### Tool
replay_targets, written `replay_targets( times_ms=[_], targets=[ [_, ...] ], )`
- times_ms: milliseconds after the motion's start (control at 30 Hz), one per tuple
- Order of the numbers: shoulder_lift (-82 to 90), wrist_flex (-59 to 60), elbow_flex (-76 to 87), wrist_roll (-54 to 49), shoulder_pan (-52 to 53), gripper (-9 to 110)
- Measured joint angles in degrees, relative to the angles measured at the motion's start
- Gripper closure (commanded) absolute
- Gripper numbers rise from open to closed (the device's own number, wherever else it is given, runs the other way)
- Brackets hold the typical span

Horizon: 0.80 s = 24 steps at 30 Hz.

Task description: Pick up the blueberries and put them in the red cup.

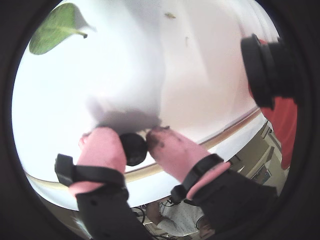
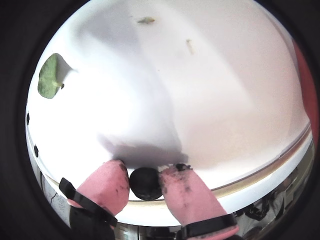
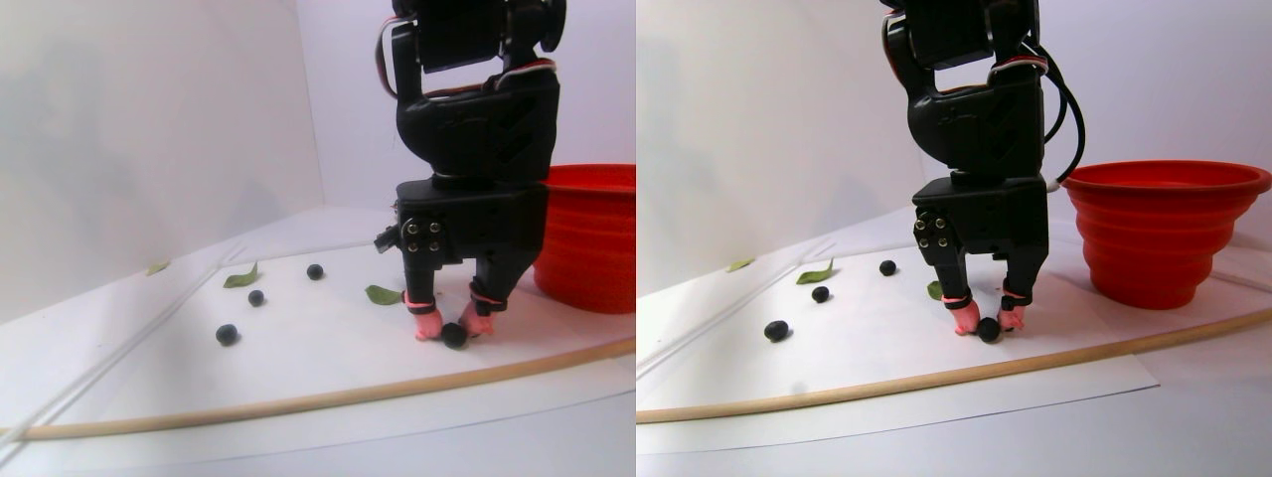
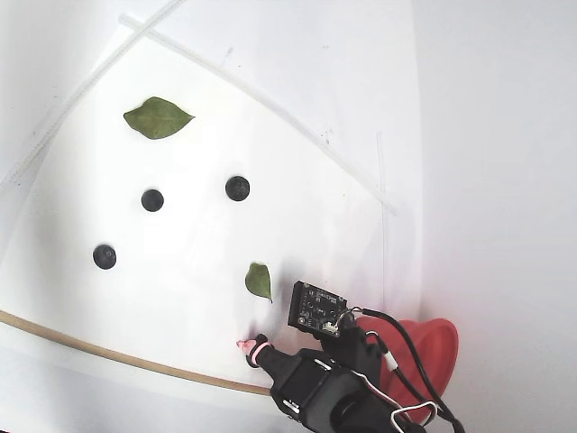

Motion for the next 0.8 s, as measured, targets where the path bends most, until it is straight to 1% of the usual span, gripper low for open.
replay_targets(
  times_ms=[367, 800],
  targets=[
    [0.00, -0.70, 0.97, 0.00, 0.18, 91],
    [6.06, 4.22, 1.14, 0.00, 0.09, 91]
  ],
)
